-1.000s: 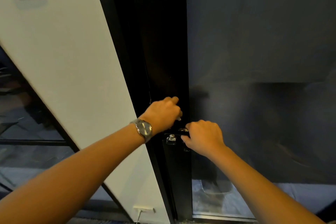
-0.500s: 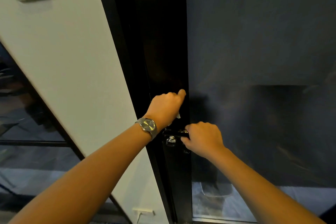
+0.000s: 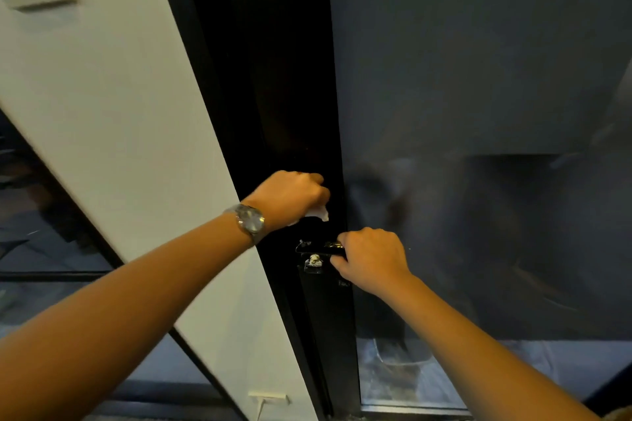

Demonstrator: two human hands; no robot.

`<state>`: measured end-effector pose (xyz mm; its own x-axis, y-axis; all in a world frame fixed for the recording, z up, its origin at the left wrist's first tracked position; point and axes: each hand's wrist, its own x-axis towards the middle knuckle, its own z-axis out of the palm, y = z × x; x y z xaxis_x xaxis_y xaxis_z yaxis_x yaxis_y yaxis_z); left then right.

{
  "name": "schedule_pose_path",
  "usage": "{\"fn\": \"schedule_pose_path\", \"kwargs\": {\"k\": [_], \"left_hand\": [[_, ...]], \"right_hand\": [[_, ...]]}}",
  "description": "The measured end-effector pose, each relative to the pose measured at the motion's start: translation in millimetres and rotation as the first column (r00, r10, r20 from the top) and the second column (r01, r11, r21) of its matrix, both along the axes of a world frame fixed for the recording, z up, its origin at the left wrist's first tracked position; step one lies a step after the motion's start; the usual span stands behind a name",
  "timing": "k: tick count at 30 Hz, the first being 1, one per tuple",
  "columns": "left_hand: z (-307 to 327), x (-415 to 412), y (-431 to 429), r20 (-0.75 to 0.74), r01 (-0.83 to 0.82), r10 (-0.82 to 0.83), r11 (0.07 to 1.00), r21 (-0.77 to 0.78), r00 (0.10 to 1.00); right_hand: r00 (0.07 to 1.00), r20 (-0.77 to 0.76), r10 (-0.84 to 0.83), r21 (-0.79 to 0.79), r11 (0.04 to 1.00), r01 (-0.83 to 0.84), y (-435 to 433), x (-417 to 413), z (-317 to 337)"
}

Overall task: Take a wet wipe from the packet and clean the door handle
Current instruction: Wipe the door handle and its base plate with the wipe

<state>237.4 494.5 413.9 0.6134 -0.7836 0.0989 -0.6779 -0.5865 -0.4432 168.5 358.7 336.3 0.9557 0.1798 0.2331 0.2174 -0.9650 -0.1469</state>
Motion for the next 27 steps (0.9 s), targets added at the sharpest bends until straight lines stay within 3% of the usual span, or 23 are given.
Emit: {"fn": "schedule_pose_path", "kwargs": {"k": [7, 14, 22, 27], "left_hand": [[-27.3, -8.8, 6.4, -0.039, 0.150, -0.151, 0.988, -0.019, 0.988], [-15.9, -3.9, 11.3, -0.064, 0.167, -0.167, 0.986, -0.012, 0.984], [-25.5, -8.8, 11.3, -0.107, 0.048, -0.053, 0.998, -0.043, 0.993], [-29.3, -17.9, -9.7, -0.021, 0.032, -0.030, 0.991, 0.133, 0.999]], "right_hand": [[1.000, 0.009, -0.010, -0.010, 1.000, 0.010, -0.4, 1.3, -0.3], [1.000, 0.020, -0.001, -0.006, 1.000, 0.001, -0.5, 0.9, -0.7], [0.990, -0.109, -0.092, 0.336, 0.934, 0.124, 10.2, 1.5, -32.5], [0.984, -0.139, -0.107, 0.414, 0.897, 0.156, 14.8, 8.3, -46.0]]}}
